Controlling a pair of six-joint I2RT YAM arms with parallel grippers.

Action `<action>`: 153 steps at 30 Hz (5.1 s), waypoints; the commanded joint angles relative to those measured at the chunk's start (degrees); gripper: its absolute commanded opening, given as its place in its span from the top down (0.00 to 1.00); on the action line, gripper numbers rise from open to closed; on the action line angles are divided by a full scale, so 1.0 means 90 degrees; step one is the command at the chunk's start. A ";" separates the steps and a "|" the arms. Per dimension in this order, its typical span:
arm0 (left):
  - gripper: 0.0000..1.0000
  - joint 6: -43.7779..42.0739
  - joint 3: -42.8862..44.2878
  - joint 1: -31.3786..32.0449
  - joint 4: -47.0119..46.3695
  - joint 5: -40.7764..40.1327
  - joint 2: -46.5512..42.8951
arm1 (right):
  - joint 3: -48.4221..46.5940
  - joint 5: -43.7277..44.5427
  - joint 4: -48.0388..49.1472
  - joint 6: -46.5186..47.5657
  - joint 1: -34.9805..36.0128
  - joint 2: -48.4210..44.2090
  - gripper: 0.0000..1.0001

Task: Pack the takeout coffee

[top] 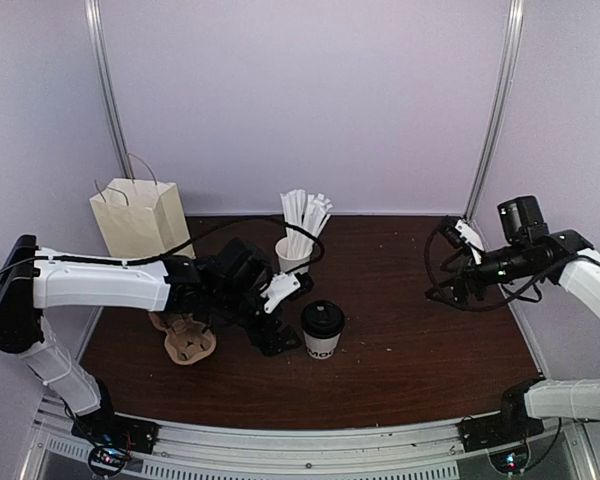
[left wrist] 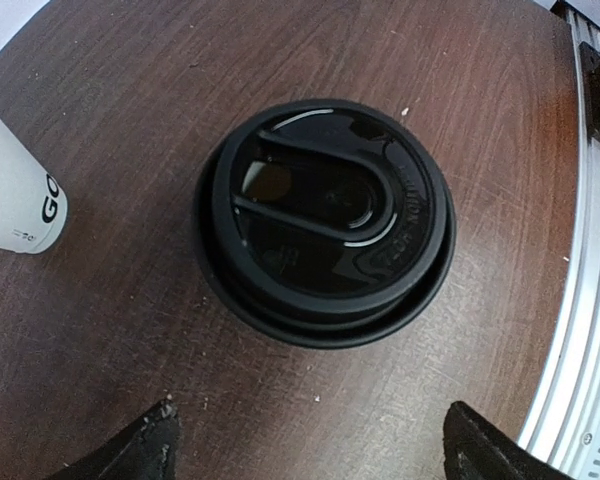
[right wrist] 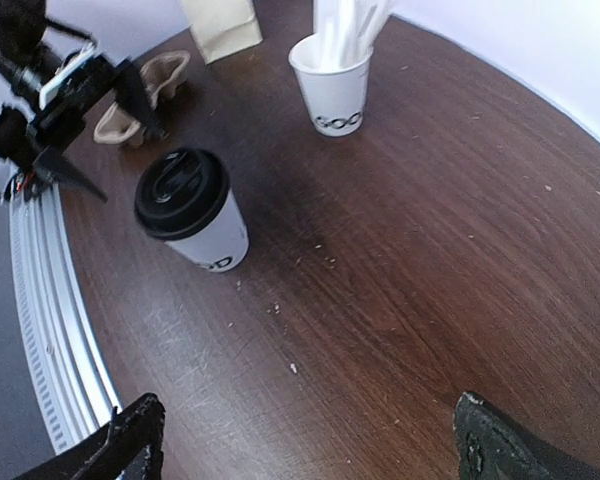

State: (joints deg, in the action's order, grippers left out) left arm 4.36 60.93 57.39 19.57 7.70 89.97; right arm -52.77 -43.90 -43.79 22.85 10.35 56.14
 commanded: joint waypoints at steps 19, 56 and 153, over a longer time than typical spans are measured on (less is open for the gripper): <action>0.11 0.2845 -0.1725 -0.1219 0.1717 -0.3175 -0.3248 | -0.3905 0.1584 -0.0816 0.1836 0.3868 0.5022 0.04; 0.12 0.2694 -0.1693 -0.1290 0.1889 -0.2980 -0.3196 | -0.4371 0.1784 -0.1084 0.1345 0.4307 0.5745 0.13; 0.52 0.0642 0.6956 -0.4951 0.6116 -0.1738 0.1571 | -0.0128 -0.0151 0.0247 0.0558 -0.0418 0.1049 0.03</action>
State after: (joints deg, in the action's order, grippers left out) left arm 12.86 122.06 12.84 71.48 -5.45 103.35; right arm -53.93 -44.73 -42.02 27.64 6.20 64.95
